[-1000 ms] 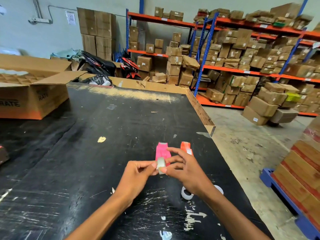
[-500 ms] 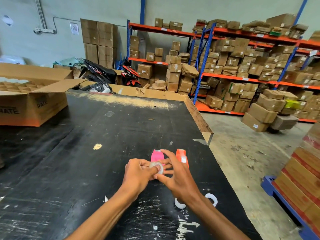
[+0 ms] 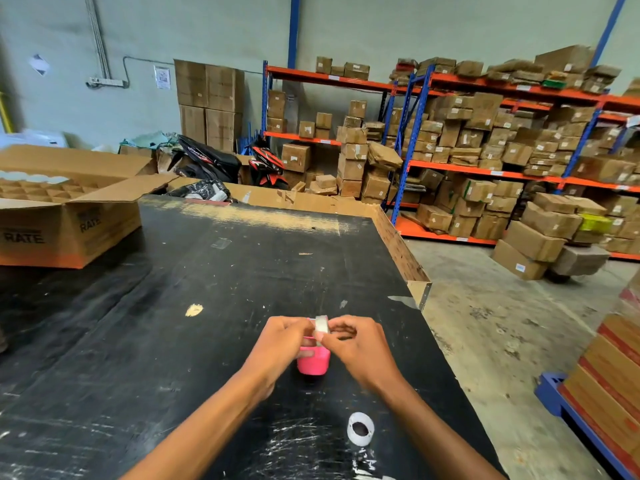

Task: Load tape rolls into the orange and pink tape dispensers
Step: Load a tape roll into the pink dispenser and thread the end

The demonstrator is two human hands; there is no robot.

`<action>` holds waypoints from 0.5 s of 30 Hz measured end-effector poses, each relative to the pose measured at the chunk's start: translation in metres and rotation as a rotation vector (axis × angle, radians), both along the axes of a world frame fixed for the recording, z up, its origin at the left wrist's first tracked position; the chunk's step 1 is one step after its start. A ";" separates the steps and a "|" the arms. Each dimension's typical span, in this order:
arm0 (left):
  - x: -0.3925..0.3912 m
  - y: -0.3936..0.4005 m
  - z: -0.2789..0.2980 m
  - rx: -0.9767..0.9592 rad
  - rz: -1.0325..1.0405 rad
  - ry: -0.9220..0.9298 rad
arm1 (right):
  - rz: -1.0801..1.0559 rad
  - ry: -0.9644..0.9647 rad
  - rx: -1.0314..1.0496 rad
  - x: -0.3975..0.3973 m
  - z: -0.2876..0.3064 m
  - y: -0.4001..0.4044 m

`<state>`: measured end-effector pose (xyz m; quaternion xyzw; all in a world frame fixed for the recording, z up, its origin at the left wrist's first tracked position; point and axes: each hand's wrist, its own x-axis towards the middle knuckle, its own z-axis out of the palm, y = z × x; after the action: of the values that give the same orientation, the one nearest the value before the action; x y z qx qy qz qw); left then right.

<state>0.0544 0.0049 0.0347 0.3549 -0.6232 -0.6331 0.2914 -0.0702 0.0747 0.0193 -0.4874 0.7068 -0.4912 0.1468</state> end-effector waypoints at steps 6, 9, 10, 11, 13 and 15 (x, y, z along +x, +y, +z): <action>-0.010 -0.014 0.002 -0.013 0.038 0.020 | -0.069 0.024 0.079 -0.008 0.008 -0.027; -0.014 -0.028 -0.011 -0.001 0.028 -0.004 | -0.125 -0.003 0.170 -0.014 0.002 -0.041; -0.015 -0.033 -0.016 -0.008 0.024 -0.022 | -0.140 -0.012 0.200 -0.015 0.000 -0.045; -0.015 -0.038 -0.024 -0.040 0.018 -0.053 | -0.152 -0.020 0.232 -0.015 -0.001 -0.046; -0.015 -0.045 -0.041 -0.136 0.006 -0.139 | -0.153 -0.052 0.295 -0.017 -0.003 -0.047; -0.015 -0.049 -0.057 -0.186 -0.013 -0.200 | -0.143 -0.098 0.342 -0.018 -0.006 -0.048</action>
<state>0.0394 -0.0441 -0.0222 0.3836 -0.7073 -0.5361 0.2554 -0.0879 0.0265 0.0137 -0.3794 0.8049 -0.3961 0.2265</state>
